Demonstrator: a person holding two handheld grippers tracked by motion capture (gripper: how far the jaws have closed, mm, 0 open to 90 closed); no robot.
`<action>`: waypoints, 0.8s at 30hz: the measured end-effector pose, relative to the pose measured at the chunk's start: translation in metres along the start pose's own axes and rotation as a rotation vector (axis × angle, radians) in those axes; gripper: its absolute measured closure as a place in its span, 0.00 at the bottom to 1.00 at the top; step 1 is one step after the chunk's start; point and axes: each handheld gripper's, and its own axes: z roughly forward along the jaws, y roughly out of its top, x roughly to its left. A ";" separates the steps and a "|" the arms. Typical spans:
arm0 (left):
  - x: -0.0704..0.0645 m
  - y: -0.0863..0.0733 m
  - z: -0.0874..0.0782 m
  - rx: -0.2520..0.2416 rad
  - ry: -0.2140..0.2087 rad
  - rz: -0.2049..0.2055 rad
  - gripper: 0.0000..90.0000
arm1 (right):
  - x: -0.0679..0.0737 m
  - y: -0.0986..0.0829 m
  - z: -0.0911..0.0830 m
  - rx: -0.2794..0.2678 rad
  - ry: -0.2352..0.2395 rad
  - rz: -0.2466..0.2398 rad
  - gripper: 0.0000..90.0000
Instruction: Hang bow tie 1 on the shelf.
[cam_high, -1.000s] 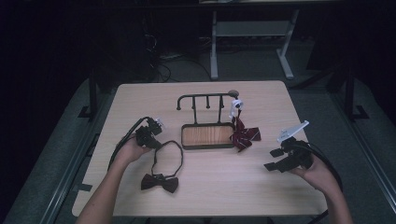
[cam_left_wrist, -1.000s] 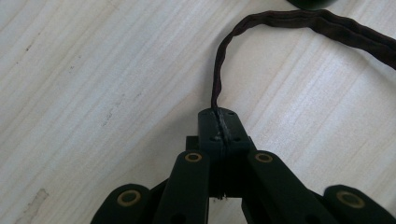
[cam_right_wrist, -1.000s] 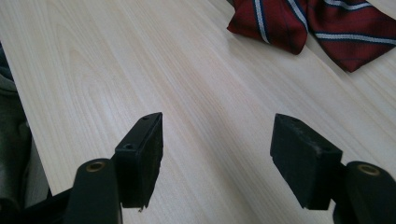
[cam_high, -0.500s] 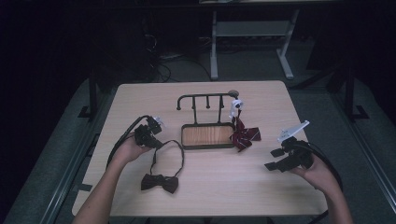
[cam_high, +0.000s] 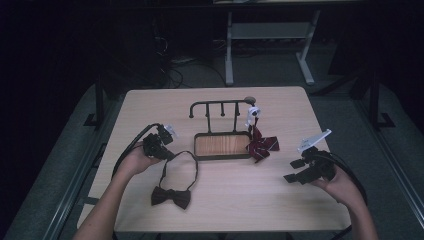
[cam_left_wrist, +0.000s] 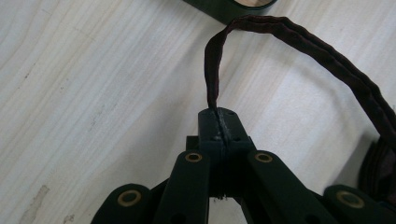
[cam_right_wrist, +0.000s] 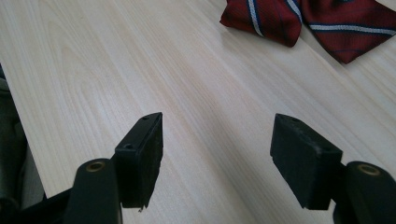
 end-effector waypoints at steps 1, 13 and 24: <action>0.000 -0.001 -0.001 -0.003 -0.003 0.003 1.00 | 0.000 0.000 0.000 0.000 0.000 0.001 0.38; -0.011 0.004 -0.017 -0.007 0.001 0.046 1.00 | -0.001 -0.001 0.000 0.003 0.001 0.001 0.38; -0.020 0.010 -0.029 -0.002 -0.004 0.092 1.00 | -0.001 -0.001 -0.001 0.002 0.001 0.003 0.38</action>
